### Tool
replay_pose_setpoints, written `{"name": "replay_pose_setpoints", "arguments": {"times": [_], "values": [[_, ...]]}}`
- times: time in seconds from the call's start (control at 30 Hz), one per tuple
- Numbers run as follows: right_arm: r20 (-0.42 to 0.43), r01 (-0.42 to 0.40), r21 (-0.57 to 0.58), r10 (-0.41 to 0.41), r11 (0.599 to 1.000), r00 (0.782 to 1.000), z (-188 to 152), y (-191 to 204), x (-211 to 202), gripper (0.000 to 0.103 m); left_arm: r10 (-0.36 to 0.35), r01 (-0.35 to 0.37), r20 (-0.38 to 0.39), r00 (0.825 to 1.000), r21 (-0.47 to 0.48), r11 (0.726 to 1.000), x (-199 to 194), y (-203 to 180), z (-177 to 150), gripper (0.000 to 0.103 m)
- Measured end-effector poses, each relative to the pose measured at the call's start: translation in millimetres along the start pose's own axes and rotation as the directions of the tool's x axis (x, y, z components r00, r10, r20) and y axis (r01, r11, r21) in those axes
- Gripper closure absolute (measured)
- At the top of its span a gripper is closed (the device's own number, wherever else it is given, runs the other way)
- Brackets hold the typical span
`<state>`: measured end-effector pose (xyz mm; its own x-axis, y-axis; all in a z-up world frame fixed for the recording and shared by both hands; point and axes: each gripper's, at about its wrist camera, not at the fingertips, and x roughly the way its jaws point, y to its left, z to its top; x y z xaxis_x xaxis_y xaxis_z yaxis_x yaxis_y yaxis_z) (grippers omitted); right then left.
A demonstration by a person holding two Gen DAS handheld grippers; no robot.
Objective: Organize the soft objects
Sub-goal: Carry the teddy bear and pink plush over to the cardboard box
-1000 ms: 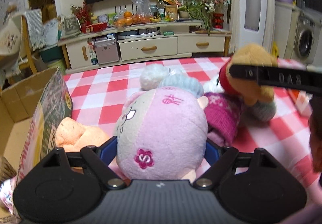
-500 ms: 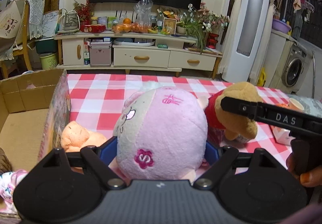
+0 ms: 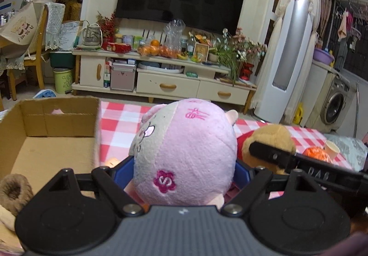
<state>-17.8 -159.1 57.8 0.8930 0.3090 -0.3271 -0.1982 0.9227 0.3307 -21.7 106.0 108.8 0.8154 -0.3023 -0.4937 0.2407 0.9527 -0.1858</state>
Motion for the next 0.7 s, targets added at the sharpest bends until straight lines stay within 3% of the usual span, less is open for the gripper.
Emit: {"name": "replay_pose_setpoints", "arguments": {"times": [0.37,0.7], "values": [[-0.003,-0.068,-0.058,0.068,0.996,0.998,3.2,38.5,12.6,0.016,0.038,-0.034,0.078,0.996,-0.063,0.997,-27.5,33.6,8.5,0.017],[-0.018,-0.154,-0.119,0.153,0.981,0.988,12.7,74.9,31.9,0.016,0.155,-0.135,0.106,0.982,-0.173,0.976,-42.3,77.8,10.0,0.017]]}}
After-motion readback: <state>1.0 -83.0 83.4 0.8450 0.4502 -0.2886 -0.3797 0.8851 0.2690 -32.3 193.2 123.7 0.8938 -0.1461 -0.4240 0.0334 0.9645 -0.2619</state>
